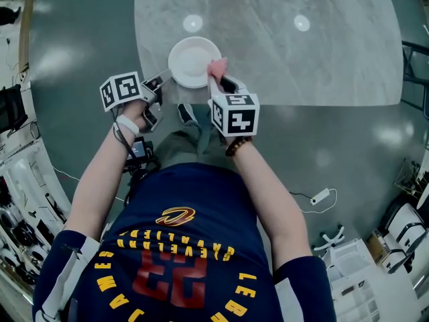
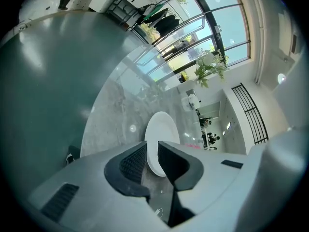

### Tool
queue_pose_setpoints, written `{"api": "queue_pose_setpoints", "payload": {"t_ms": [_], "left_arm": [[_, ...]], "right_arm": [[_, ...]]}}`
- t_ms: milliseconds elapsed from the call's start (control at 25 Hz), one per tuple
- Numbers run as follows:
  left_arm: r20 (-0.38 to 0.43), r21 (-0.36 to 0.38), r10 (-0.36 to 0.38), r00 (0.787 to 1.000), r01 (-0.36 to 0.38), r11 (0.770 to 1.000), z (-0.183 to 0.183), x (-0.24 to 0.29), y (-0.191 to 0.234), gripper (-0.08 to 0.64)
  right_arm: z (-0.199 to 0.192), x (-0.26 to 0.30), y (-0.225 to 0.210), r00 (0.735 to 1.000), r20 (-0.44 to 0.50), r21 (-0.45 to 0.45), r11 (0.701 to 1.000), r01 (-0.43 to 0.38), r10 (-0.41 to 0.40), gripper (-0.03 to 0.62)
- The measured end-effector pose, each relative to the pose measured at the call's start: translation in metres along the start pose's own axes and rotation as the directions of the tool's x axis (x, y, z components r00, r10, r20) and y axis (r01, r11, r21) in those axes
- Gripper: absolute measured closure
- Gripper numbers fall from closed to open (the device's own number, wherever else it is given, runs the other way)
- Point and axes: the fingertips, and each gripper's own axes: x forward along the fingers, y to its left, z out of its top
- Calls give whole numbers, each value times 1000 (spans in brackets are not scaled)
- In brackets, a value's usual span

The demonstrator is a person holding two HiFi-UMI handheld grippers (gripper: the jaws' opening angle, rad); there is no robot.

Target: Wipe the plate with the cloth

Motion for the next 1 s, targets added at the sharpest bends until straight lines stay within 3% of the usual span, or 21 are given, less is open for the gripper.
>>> {"api": "queue_pose_setpoints", "payload": {"t_ms": [120, 240, 360, 440, 520, 720, 840, 1000], "left_arm": [[5, -22, 10, 1000, -10, 1000, -1, -3, 10, 494], [61, -12, -19, 998, 20, 1000, 9, -16, 4, 494], [162, 99, -51, 986, 35, 994, 35, -43, -19, 494], [224, 201, -67, 972, 21, 979, 53, -61, -41, 494], [266, 312, -83, 960, -4, 950, 66, -80, -68, 494], [328, 535, -161, 931, -43, 844, 68, -130, -143, 495], [352, 615, -203, 914, -63, 786, 65, -151, -174, 495], [364, 678, -236, 901, -82, 730, 55, -174, -199, 495]], "right_arm": [[10, -5, 3, 1000, 29, 6, 1000, -10, 10, 551], [21, -13, 11, 998, 66, 14, 1000, -24, 23, 552], [35, -25, 23, 993, 111, 8, 999, -45, 44, 551], [46, -32, 29, 987, 145, 5, 998, -64, 63, 552], [59, -43, 33, 979, 186, 4, 996, -86, 84, 552], [91, -77, 53, 951, 277, -19, 991, -136, 136, 552], [108, -94, 63, 934, 320, -47, 987, -156, 162, 552], [118, -121, 68, 918, 357, -81, 985, -154, 173, 551]]}}
